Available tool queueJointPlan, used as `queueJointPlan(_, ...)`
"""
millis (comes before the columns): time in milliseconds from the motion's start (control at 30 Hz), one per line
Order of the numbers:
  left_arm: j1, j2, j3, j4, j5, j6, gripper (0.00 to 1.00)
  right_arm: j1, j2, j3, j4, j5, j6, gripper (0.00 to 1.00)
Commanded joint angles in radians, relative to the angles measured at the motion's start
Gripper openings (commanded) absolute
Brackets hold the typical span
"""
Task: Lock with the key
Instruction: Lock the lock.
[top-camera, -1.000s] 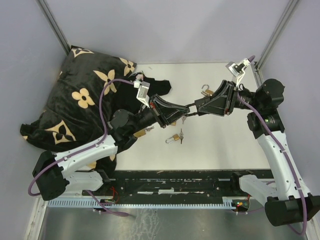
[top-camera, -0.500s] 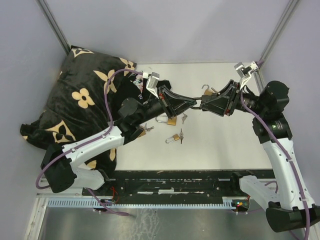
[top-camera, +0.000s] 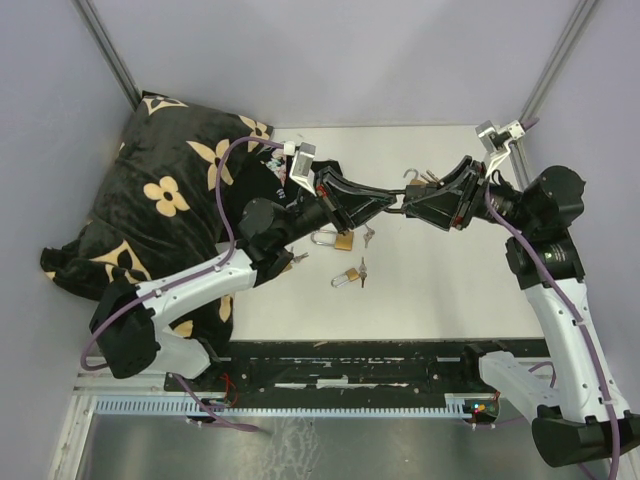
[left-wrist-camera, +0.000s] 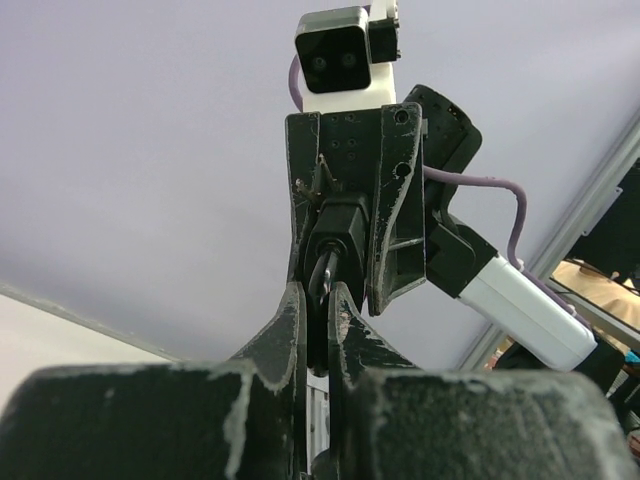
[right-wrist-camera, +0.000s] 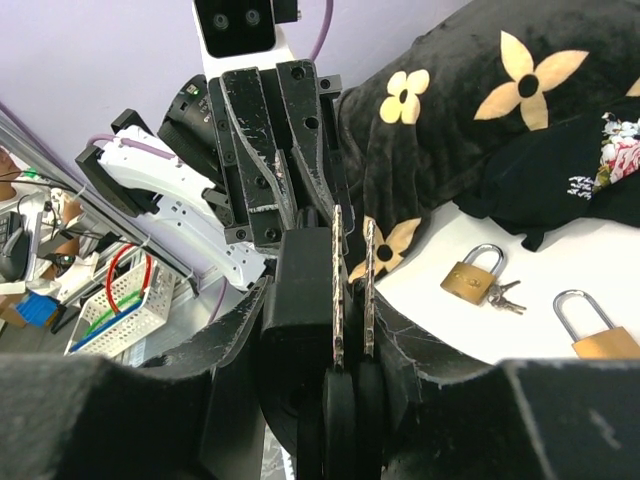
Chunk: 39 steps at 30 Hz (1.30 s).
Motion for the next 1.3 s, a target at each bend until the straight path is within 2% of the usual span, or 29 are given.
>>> queueJointPlan(0, -0.222, 0.12, 0.095, 0.066, 0.219, -0.111, 0.03, 0.119, 0.06, -0.035, -0.082, -0.142, -0.018, 0.02)
queueJointPlan(333, -0.283, 0.206, 0.156, 0.04, 0.264, -0.13, 0.03, 0.118, 0.064, -0.031, -0.109, -0.15, -0.03, 0.02)
queueJointPlan(600, -0.351, 0.192, 0.03, 0.004, 0.239, -0.139, 0.03, 0.072, 0.096, 0.051, -0.121, -0.163, -0.012, 0.02)
queueJointPlan(667, -0.359, 0.183, 0.002, -0.047, 0.234, -0.123, 0.03, 0.071, 0.103, 0.048, -0.095, -0.157, 0.012, 0.02)
queueJointPlan(733, -0.364, 0.181, -0.005, -0.107, 0.238, -0.102, 0.03, 0.073, 0.107, 0.044, -0.083, -0.156, 0.02, 0.02)
queueJointPlan(1133, -0.366, 0.215, 0.062, -0.364, 0.243, -0.017, 0.03, 0.079, 0.099, 0.069, -0.273, -0.128, -0.136, 0.02)
queueJointPlan(1267, -0.329, 0.183, 0.022, -0.315, 0.214, -0.053, 0.03, 0.077, 0.103, 0.072, -0.264, -0.123, -0.141, 0.02)
